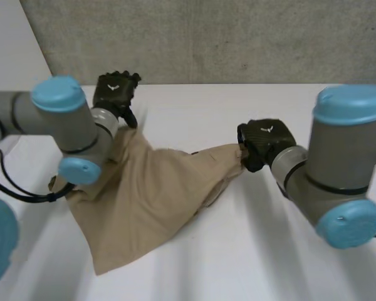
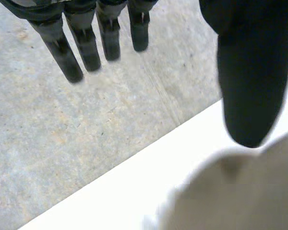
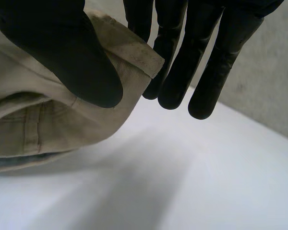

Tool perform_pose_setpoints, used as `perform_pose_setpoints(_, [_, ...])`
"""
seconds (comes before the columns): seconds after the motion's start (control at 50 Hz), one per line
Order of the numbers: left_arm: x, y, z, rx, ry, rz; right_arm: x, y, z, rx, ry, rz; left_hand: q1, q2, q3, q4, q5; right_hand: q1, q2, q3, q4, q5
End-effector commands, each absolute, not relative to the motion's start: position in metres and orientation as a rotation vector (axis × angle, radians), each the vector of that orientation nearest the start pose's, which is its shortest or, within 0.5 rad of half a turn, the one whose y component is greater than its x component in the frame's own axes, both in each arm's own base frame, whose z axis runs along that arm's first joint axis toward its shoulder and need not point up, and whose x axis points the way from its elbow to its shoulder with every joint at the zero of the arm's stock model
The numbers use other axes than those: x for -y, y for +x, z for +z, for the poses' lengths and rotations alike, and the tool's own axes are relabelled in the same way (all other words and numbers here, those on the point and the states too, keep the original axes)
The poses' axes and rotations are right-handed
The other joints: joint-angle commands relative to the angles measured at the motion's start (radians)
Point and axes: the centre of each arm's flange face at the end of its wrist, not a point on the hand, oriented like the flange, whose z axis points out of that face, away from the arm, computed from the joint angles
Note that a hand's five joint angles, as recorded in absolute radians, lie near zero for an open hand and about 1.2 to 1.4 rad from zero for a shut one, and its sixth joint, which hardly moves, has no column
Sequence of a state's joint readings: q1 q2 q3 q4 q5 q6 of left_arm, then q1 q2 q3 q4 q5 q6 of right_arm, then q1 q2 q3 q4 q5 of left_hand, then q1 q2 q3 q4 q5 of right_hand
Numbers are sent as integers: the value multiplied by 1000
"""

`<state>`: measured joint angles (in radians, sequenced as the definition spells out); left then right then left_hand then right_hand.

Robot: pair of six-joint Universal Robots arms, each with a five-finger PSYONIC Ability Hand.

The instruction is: Fold the shorts.

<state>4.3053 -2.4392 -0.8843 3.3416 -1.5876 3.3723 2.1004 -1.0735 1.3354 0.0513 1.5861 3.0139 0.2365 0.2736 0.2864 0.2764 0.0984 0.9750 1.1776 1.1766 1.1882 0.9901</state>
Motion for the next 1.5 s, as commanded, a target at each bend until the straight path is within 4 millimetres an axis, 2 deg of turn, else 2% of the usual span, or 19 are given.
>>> perform_pose_setpoints(0.02, [359,-326,192,-2169,833,-2280,277,310,168,-2318,-682,-1651,-44,-81,-93,-83,-80,421,219,220,208,232])
perform_pose_setpoints(0.06, [344,-320,213,-2156,826,-2294,279,311,165,-2327,-680,-1653,-41,-78,-90,-81,-77,421,219,220,208,232])
perform_pose_setpoints(0.08, [328,-310,225,-2165,813,-2275,281,311,164,-2333,-677,-1659,-35,-72,-85,-75,-71,421,219,220,208,232])
perform_pose_setpoints(0.16, [288,-288,235,-2215,783,-2190,287,312,162,-2336,-656,-1686,-8,-45,-58,-48,-45,421,219,220,208,232])
perform_pose_setpoints(0.26, [244,-263,222,-2314,795,-2029,294,314,158,-2342,-649,-1705,112,75,62,72,75,421,219,220,208,232])
perform_pose_setpoints(0.4, [185,-249,191,-2504,912,-1784,302,317,148,-2356,-643,-1705,362,325,312,322,325,421,219,220,208,232])
perform_pose_setpoints(0.48, [171,-243,175,-2584,931,-1661,304,318,146,-2362,-638,-1709,370,333,321,330,334,421,219,220,208,232])
perform_pose_setpoints(0.58, [165,-237,158,-2630,929,-1558,304,318,145,-2363,-639,-1708,330,292,280,290,293,421,219,220,208,232])
perform_pose_setpoints(0.7, [177,-235,135,-2668,905,-1459,303,317,143,-2369,-643,-1699,33,-4,-17,-7,-3,421,219,220,208,232])
perform_pose_setpoints(0.84, [185,-239,124,-2702,875,-1417,300,317,144,-2370,-640,-1689,39,2,-11,-1,2,421,219,220,208,232])
perform_pose_setpoints(0.92, [190,-241,123,-2727,821,-1446,300,317,145,-2369,-643,-1688,229,192,179,189,192,421,219,220,208,232])
perform_pose_setpoints(1.02, [199,-246,126,-2682,772,-1589,297,315,145,-2373,-653,-1682,906,869,856,866,869,421,219,220,208,232])
perform_pose_setpoints(1.08, [202,-246,128,-2645,744,-1629,296,314,144,-2377,-652,-1676,1153,1116,1103,1113,1117,421,219,220,208,232])
perform_pose_setpoints(1.16, [206,-242,134,-2575,662,-1665,295,314,149,-2369,-655,-1684,1160,1123,1110,1120,1123,421,219,220,208,232])
perform_pose_setpoints(1.3, [210,-240,179,-2465,571,-1863,294,311,173,-2322,-680,-1751,1160,1123,1110,1120,1123,421,219,220,208,232])
perform_pose_setpoints(1.38, [212,-237,219,-2372,508,-2032,285,306,198,-2301,-869,-1819,1160,1123,1110,1120,1123,421,219,220,208,232])
perform_pose_setpoints(1.42, [211,-236,247,-2300,475,-2147,276,302,217,-2272,-1021,-1869,1160,1123,1110,1120,1123,421,219,220,208,232])
perform_pose_setpoints(1.46, [209,-234,267,-2247,469,-2219,270,300,229,-2245,-1095,-1901,1160,1123,1110,1120,1123,421,219,220,208,232])
perform_pose_setpoints(1.5, [204,-231,299,-2150,475,-2328,263,296,252,-2186,-1154,-1972,1160,1123,1110,1120,1123,421,219,220,208,232])
